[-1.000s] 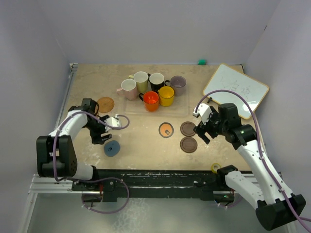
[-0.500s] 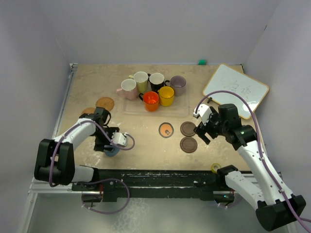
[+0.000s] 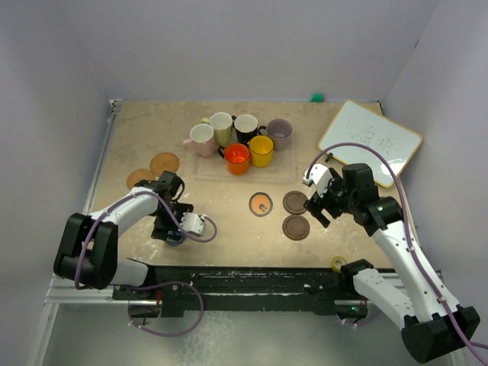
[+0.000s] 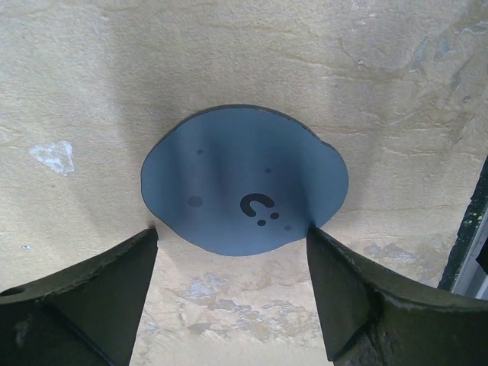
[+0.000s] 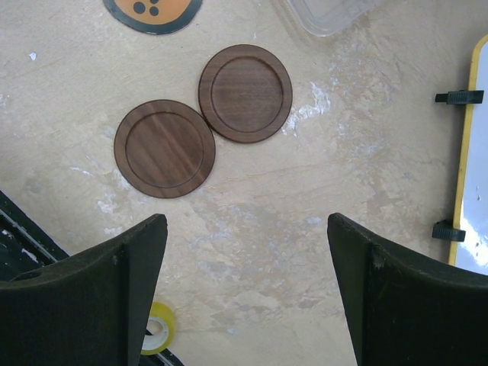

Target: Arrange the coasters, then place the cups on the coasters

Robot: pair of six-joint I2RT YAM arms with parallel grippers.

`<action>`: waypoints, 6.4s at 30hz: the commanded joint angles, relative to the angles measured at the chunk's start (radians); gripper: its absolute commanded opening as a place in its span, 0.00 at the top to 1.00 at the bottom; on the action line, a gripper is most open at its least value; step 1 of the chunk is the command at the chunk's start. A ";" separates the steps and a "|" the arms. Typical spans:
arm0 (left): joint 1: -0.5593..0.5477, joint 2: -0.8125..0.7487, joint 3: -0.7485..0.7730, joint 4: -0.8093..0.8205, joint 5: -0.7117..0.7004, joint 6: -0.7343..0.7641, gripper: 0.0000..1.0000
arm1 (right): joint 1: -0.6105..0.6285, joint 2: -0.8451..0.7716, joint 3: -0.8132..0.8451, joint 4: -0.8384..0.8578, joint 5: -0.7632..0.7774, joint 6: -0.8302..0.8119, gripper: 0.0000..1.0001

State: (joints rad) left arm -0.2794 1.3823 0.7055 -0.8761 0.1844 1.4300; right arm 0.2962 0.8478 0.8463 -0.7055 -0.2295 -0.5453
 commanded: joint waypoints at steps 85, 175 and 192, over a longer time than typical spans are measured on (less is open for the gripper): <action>-0.717 0.362 0.486 0.603 0.263 -0.768 0.30 | -0.106 0.095 0.027 0.086 0.264 0.183 0.13; -0.619 0.216 0.457 0.537 0.215 -0.852 0.17 | -0.125 0.080 0.031 0.073 0.133 0.105 0.12; 0.116 -0.128 0.313 0.381 0.077 -0.977 0.16 | -0.080 0.068 0.056 0.050 0.118 0.116 0.10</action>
State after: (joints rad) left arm -0.3317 1.3098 1.0389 -0.4633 0.2886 0.4965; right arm 0.2092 0.9447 0.8486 -0.6529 -0.0811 -0.4316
